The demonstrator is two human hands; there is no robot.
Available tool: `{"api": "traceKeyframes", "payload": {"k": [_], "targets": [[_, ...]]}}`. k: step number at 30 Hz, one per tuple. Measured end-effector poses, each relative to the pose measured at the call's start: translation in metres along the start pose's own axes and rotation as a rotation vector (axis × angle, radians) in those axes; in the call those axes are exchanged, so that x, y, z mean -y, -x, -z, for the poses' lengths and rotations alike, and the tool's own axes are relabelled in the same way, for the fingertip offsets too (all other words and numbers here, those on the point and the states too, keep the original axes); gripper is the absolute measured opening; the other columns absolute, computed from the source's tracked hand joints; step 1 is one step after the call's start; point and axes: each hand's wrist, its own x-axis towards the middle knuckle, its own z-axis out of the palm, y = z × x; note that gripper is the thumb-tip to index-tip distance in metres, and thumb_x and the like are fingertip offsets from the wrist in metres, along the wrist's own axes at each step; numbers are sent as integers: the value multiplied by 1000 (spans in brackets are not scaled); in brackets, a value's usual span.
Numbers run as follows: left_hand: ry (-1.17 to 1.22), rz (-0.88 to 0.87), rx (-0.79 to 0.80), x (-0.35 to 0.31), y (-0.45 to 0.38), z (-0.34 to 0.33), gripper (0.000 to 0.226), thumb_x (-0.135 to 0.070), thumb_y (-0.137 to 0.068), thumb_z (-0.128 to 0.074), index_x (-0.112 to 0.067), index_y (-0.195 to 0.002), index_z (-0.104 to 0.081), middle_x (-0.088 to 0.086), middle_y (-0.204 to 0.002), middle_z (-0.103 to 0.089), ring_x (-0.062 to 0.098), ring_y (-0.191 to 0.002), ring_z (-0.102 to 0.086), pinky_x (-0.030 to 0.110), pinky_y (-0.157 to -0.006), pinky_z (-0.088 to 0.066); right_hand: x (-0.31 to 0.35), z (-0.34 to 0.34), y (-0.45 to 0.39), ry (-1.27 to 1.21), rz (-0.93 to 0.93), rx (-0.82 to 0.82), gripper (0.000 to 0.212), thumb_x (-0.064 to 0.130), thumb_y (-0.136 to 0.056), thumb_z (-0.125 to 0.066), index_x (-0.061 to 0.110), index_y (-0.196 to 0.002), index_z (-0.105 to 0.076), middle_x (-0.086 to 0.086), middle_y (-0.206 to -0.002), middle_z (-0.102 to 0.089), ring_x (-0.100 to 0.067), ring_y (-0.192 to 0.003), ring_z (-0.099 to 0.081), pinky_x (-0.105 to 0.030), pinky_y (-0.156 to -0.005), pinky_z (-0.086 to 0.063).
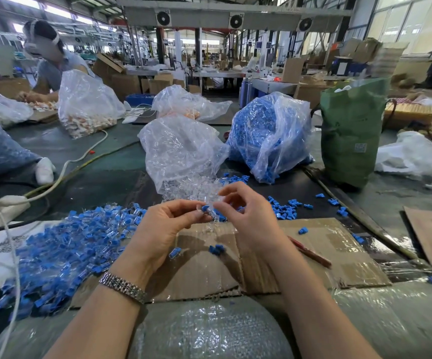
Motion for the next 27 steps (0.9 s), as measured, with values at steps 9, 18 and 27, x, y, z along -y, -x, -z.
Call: {"api": "traceKeyframes", "payload": {"k": [9, 18, 27], "targets": [[-5, -17, 6, 3, -3, 2, 23, -20, -78, -78, -20, -101, -79, 17, -102, -78, 27, -105, -74, 36, -93, -49, -16, 37, 14, 840, -530, 208, 37, 47, -86, -72, 16, -88, -53, -10, -112, -59, -28, -104, -58, -38, -86, -50], [147, 4, -28, 2, -5, 4, 25, -15, -72, -79, -15, -97, -81, 15, -110, -76, 24, -104, -73, 23, -75, -57, 13, 37, 10, 307, -382, 285, 23, 23, -93, -62, 10, -74, -58, -4, -66, -56, -21, -60, -56, -38, -61, -52], [146, -35, -35, 3, -6, 4, 26, -14, -71, -80, -12, -97, -80, 10, -96, -76, 11, -72, -69, 21, -62, -58, 35, 20, 7, 86, -315, 567, 18, 18, -103, -54, 9, -88, -60, -17, -92, -75, -26, -83, -75, -49, -90, -59]]}}
